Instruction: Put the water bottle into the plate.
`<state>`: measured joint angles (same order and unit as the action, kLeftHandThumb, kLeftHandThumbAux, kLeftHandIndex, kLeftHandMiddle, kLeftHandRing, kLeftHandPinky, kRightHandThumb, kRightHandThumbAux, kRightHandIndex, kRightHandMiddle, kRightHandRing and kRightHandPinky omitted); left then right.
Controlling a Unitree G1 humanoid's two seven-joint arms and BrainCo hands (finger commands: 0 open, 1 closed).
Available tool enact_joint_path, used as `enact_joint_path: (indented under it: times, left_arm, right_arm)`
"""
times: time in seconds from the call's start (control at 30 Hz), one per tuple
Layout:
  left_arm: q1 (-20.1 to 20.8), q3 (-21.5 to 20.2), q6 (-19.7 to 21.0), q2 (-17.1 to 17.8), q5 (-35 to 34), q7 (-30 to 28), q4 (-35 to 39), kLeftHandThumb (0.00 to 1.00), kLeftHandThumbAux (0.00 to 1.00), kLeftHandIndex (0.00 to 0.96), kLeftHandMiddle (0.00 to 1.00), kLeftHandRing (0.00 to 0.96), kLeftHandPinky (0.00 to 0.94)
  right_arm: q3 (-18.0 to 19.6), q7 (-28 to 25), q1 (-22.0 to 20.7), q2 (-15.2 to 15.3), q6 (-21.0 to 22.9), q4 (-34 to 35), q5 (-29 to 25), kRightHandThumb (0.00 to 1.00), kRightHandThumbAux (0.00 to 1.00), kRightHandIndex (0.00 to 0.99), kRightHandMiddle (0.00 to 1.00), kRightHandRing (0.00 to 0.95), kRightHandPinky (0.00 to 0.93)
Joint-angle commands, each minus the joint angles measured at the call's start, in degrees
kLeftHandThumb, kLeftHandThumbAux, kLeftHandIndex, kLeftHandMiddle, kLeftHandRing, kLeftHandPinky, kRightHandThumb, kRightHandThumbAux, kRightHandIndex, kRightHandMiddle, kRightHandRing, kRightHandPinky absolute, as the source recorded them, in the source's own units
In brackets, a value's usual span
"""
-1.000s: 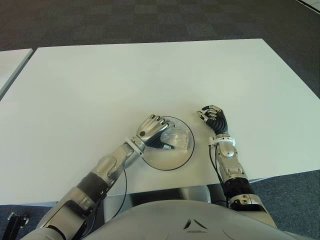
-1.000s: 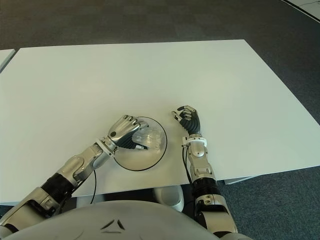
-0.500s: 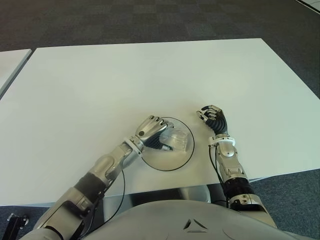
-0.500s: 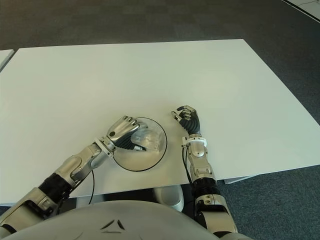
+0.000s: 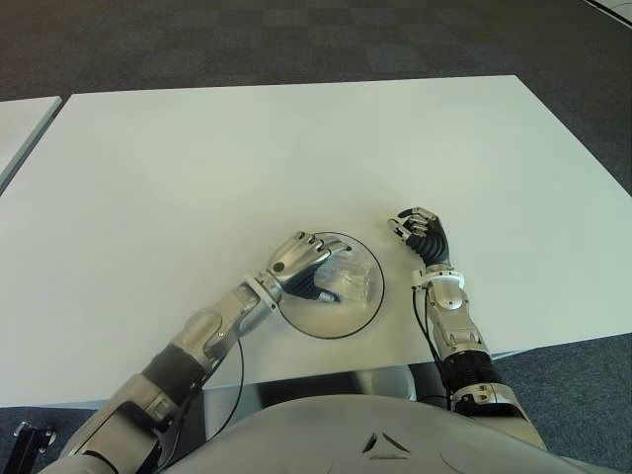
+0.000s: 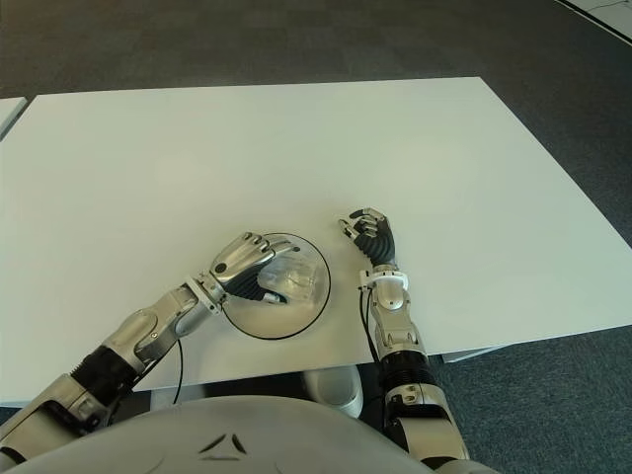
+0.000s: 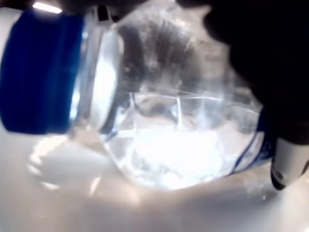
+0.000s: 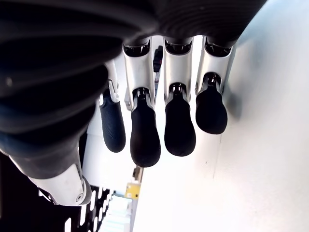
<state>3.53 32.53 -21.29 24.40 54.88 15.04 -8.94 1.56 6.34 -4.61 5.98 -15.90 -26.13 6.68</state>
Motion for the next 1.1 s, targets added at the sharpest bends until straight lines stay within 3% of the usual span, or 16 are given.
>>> enact_joint_path:
  times: [0.03, 0.33, 0.53, 1.1]
  left_arm:
    - [-1.0, -0.3, -0.6, 0.8, -1.0, -1.4, 0.8, 0.186, 0.598, 0.132, 0.221, 0.215, 0.193]
    - [-1.1, -0.7, -0.5, 1.8, 0.8, -0.5, 3.4, 0.116, 0.596, 0.04, 0.082, 0.063, 0.019]
    - [-1.3, -0.9, 0.4, 2.6, 3.1, 0.6, 5.5, 0.076, 0.573, 0.004, 0.011, 0.007, 0.001]
    - [-1.9, -0.9, 2.7, 2.8, 10.0, 9.1, 7.0, 0.126, 0.461, 0.0, 0.0, 0.0, 0.0]
  right_arm:
    - [0.1, -0.2, 1.3, -0.4, 2.2, -0.7, -0.5, 0.709, 0.728, 0.438, 0.712, 0.697, 0.686]
    - [0.1, -0.7, 1.4, -0.5, 2.5, -0.2, -0.6, 0.709, 0.728, 0.438, 0.717, 0.703, 0.681]
    - [0.1, -0.5, 1.5, -0.5, 3.0, 0.0, -0.5, 0.709, 0.728, 0.438, 0.72, 0.707, 0.694]
    - [0.2, -0.2, 1.4, -0.5, 2.8, -0.2, -0.3, 0.709, 0.727, 0.438, 0.727, 0.713, 0.701]
